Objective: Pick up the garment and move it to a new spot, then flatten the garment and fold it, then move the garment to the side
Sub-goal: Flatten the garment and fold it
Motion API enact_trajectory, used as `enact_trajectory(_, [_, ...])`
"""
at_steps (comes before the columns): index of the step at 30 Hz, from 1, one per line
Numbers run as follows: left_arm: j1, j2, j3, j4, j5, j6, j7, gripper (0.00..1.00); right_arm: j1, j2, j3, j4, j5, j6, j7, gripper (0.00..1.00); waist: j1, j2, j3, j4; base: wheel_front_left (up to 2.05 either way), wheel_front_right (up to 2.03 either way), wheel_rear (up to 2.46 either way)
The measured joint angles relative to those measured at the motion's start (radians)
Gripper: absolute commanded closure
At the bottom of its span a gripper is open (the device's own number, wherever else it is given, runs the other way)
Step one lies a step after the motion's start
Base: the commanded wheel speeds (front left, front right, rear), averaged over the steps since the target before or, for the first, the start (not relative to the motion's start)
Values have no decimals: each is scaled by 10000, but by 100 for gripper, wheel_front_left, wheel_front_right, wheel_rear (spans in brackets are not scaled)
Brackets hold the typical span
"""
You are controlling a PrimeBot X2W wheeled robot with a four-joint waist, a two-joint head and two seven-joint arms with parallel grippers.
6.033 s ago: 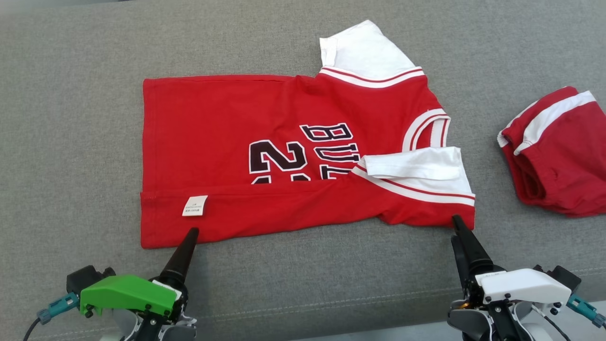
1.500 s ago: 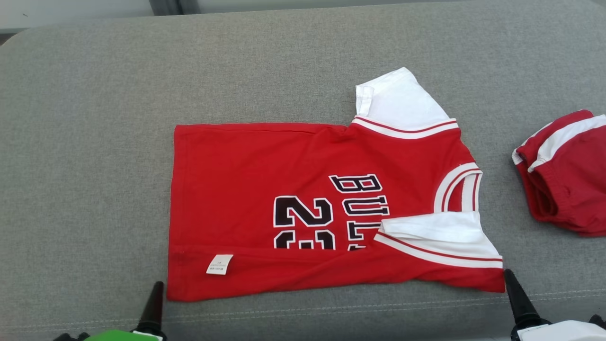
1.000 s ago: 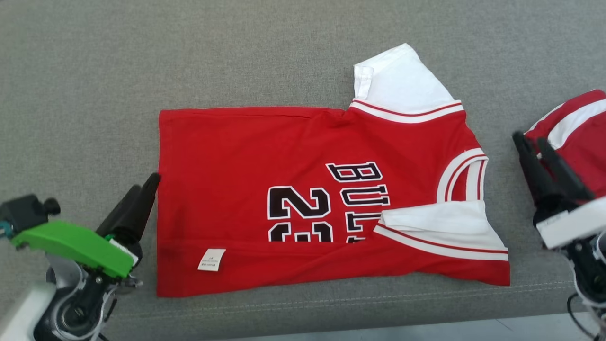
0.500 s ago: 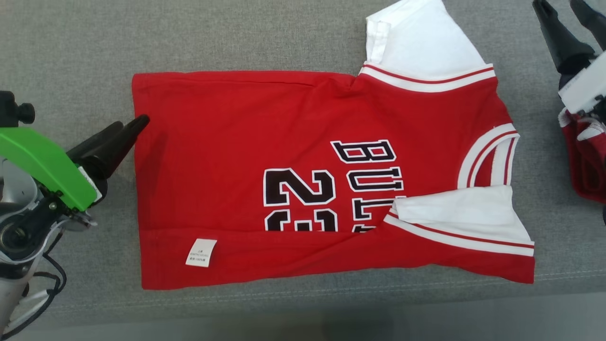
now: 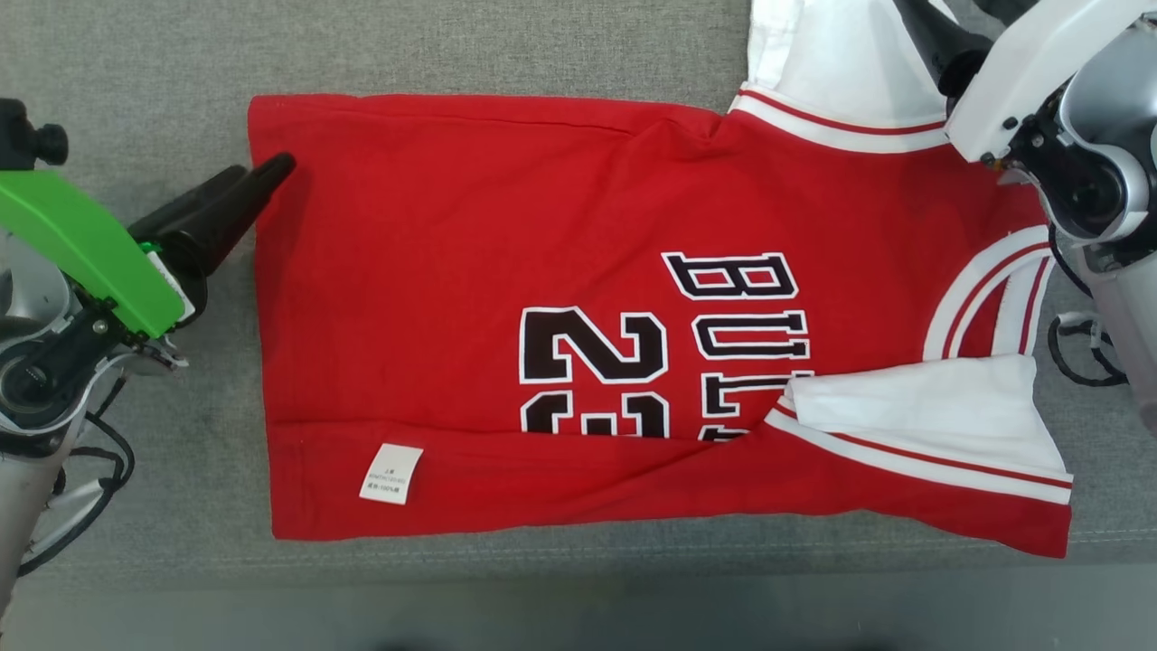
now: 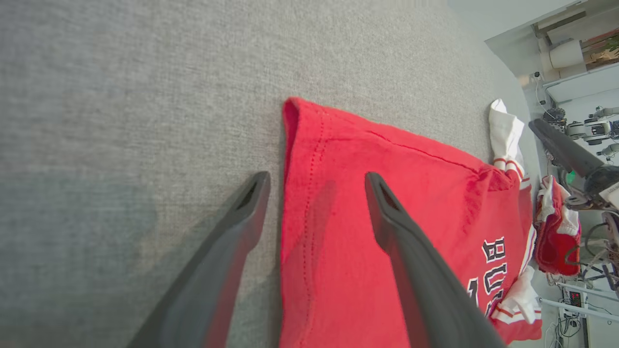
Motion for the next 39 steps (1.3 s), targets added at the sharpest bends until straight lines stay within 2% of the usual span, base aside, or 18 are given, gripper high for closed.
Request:
enact_trajectory(10, [-649,127,-121,654,706,-397,10,0,-624,648,73,708,-132,0,117,0,0,0,235,-78,0,0,0])
enact_trajectory(18, [-1279,355,-389,1016,1666,-614,-98,0,-813,863,86,1091,-134,0,142,0,0,0,453,-322,0,0,0])
enact_trajectory(29, [-1655,69,-616,1375,1463,-660,-82,0,-991,880,75,1540,-219,6,0,0,0,0,506,-429,0,0,0])
enact_trajectory(39, [-1848,-84,-1152,966,949,-660,673,1,-1055,911,71,1898,-221,13,-130,0,0,0,421,-351,0,0,0])
